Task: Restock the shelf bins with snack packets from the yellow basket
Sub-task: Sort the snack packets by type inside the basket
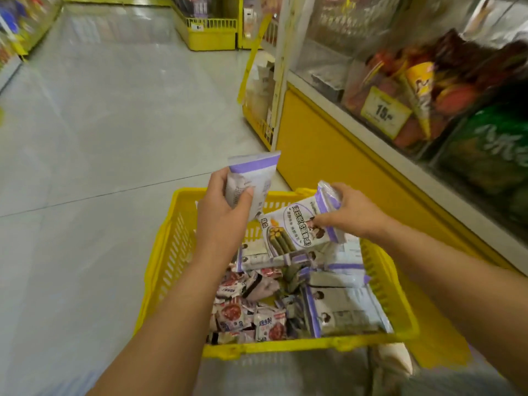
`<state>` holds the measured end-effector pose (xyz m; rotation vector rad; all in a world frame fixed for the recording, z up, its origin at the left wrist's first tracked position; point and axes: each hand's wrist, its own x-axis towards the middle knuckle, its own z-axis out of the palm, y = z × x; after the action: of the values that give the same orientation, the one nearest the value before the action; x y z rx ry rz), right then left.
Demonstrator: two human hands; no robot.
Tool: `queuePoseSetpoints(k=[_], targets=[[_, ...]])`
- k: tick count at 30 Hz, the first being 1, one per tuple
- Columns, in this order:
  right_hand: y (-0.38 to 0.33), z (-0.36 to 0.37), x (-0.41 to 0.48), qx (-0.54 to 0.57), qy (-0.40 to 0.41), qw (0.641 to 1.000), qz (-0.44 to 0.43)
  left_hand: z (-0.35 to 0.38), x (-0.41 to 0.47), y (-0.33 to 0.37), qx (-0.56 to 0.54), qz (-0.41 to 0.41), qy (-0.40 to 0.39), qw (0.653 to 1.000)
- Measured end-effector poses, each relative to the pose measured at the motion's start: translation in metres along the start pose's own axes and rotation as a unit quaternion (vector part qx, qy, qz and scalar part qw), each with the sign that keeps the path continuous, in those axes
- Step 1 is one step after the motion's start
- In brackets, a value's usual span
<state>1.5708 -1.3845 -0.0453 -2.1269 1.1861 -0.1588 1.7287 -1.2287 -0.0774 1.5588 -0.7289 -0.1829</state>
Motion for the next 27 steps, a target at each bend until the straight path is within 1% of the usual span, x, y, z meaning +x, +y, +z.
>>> queuePoseSetpoints(k=[4,6,8,11,13,15,17,19,21,23,24,25,27], targets=[[0.033,-0.025,-0.036,0.096,-0.001,0.994,0.047,0.028,-0.022,0.02,0.019,-0.01,-0.069,0.997],[0.054,-0.024,-0.053,0.143,-0.001,0.986,0.085,0.043,-0.036,0.022,0.042,-0.025,-0.12,0.992],[0.076,-0.017,-0.068,0.172,-0.01,0.976,0.133,0.056,-0.051,0.017,0.062,-0.042,-0.179,0.981],[0.102,-0.002,-0.085,0.187,-0.017,0.969,0.159,0.07,-0.07,0.004,0.1,-0.055,-0.256,0.96],[0.109,0.002,-0.089,0.127,-0.007,0.982,0.139,0.078,-0.077,-0.006,0.13,-0.071,-0.298,0.943],[0.111,0.003,-0.088,-0.013,-0.003,0.995,0.099,0.086,-0.08,-0.013,0.16,-0.089,-0.328,0.927],[0.111,0.005,-0.089,-0.151,-0.005,0.986,0.068,0.093,-0.082,-0.017,0.196,-0.085,-0.347,0.913],[0.116,0.008,-0.091,-0.221,-0.029,0.973,0.056,0.098,-0.082,-0.017,0.221,-0.073,-0.348,0.908],[0.122,0.011,-0.093,-0.253,-0.017,0.966,0.04,0.102,-0.081,-0.016,0.232,-0.068,-0.337,0.91],[0.124,0.016,-0.095,-0.273,0.02,0.961,-0.026,0.103,-0.081,-0.015,0.233,-0.07,-0.33,0.912],[0.123,0.02,-0.095,-0.271,0.025,0.96,-0.064,0.103,-0.081,-0.014,0.232,-0.072,-0.329,0.913],[0.123,0.023,-0.096,-0.261,0.016,0.961,-0.088,0.103,-0.081,-0.014,0.233,-0.075,-0.328,0.912],[0.122,0.027,-0.095,-0.236,-0.012,0.967,-0.089,0.102,-0.081,-0.013,0.232,-0.087,-0.329,0.911]])
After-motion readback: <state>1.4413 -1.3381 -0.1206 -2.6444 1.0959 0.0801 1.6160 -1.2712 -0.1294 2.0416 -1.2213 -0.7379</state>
